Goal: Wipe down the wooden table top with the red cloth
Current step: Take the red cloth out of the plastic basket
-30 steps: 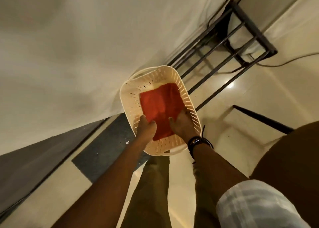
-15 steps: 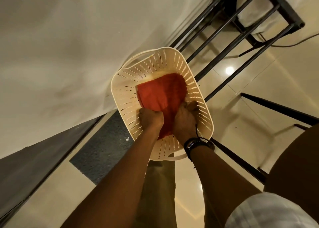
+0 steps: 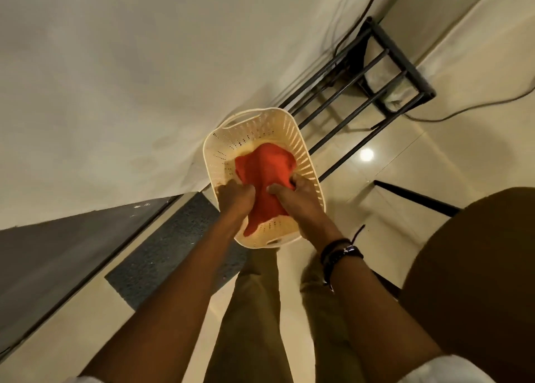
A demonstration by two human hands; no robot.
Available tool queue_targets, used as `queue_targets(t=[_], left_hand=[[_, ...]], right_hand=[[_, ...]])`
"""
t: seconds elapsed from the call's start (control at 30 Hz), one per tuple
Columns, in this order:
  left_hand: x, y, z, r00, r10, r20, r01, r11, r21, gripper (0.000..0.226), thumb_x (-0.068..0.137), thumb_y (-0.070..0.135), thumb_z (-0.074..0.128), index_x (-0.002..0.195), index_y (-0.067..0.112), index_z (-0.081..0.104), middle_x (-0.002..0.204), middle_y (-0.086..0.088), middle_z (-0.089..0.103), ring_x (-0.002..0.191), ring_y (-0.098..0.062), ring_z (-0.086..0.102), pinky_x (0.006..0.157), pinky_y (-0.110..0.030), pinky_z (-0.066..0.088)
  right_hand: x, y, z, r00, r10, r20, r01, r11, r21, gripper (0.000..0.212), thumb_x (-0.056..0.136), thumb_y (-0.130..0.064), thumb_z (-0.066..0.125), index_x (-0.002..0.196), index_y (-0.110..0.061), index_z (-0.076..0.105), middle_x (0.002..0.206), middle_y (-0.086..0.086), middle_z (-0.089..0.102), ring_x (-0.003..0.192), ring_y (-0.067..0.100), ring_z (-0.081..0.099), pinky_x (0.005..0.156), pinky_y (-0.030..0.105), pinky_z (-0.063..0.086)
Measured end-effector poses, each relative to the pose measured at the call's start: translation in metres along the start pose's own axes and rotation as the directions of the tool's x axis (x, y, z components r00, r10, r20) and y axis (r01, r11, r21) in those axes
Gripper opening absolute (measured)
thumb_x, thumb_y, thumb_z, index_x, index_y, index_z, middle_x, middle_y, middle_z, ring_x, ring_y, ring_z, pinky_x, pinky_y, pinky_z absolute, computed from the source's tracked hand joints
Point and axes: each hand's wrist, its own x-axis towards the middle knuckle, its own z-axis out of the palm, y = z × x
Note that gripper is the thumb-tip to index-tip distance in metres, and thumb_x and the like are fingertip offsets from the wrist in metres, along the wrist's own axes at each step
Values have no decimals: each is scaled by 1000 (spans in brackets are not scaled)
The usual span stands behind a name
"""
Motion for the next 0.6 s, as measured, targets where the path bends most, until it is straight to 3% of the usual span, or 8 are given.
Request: queue_targets(t=[0.03,0.1,0.2,0.27,0.37,0.43,0.5,0.6], left_hand=[[-19,4,-9,1000,21,-20,-22,998,-60,26,95,21,47,108,1,60,100,-15,64,91,-29,60,70,-34,48],[-58,10,-27,997,54,-57,-65,975,-213,19,100,23,44,109,10,54,95,-6,60,91,-25,59,74,-34,48],[-123,13,-53,993,59,-99,-96,897,-432,24,104,32,42,120,14,48,115,-7,57,98,-23,57,84,-41,50],[-161,15,-65,984,82,-158,-150,855,-496,31,105,34,43,126,13,48,123,-9,56,105,-25,56,88,-41,48],[-220,13,-75,964,137,-228,-251,758,-602,25,105,29,47,126,15,49,126,-8,59,109,-24,58,88,-39,50],[-254,9,-75,946,199,-256,-321,685,-654,15,105,24,49,119,23,49,126,-5,60,112,-23,60,91,-40,53],[-288,3,-72,924,286,-253,-380,632,-676,14,105,23,48,112,34,49,129,-4,59,114,-21,61,95,-44,55],[-330,-3,-67,883,410,-228,-451,610,-651,18,105,24,47,112,41,52,133,-2,59,114,-20,62,94,-50,56]], right_hand=[[-18,-9,-5,1000,-17,1,17,999,31,17,92,-25,66,97,-31,51,109,3,63,96,22,65,77,33,57],[-52,-22,-15,999,-28,-34,31,996,78,25,92,-28,69,109,-27,51,115,4,63,99,24,66,75,33,59],[-110,-34,-38,997,-47,-67,59,982,179,57,86,-27,76,132,-21,42,130,6,56,109,27,64,84,42,61],[-146,-35,-58,994,-87,-71,102,964,247,75,83,-22,80,141,-26,32,138,3,45,118,29,57,92,49,58],[-200,-28,-92,972,-234,-28,235,946,224,101,80,-15,81,154,-37,16,144,5,33,126,32,51,92,50,58],[-229,-19,-112,943,-330,30,320,931,176,91,82,-13,78,152,-40,27,144,-1,35,125,29,51,93,49,58],[-255,-3,-132,920,-385,74,369,914,171,66,85,-15,75,143,-34,49,138,-5,47,123,25,52,99,48,55],[-285,19,-158,924,-380,35,362,902,235,36,91,-33,68,126,-27,68,129,2,62,121,26,56,101,45,52]])
